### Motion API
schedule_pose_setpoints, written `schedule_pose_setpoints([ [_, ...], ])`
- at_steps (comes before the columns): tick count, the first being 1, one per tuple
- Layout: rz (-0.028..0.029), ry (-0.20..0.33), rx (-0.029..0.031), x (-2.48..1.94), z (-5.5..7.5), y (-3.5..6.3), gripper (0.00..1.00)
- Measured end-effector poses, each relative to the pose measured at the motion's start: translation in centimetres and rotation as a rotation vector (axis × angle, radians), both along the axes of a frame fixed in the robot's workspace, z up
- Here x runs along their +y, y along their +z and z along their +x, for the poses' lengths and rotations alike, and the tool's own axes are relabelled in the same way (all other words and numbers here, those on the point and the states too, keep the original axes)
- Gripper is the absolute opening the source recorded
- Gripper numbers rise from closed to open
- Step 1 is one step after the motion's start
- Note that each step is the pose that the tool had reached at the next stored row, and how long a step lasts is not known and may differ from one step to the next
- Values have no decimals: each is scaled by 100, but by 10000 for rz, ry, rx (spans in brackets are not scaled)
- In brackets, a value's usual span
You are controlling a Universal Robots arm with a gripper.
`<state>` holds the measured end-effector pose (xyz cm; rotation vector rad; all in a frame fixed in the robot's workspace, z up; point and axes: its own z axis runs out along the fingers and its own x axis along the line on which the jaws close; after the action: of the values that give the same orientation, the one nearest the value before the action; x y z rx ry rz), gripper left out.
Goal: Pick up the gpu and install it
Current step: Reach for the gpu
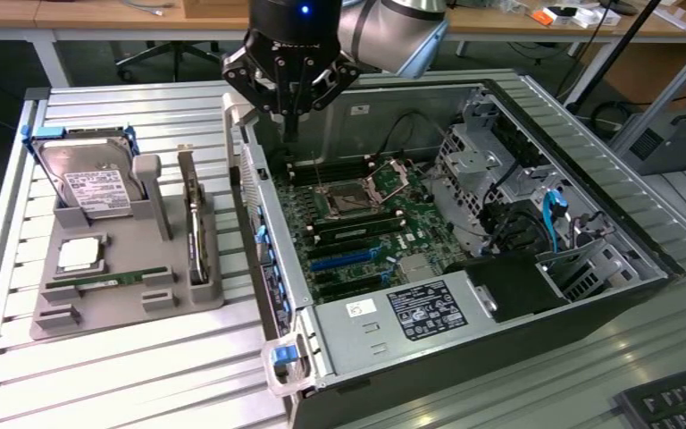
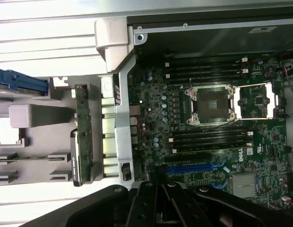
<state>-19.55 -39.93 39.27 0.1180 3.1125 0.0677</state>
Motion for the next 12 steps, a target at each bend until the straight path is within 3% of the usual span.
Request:
schedule_pose_setpoints([
  [12, 0, 0, 1, 0, -54, -1, 11],
])
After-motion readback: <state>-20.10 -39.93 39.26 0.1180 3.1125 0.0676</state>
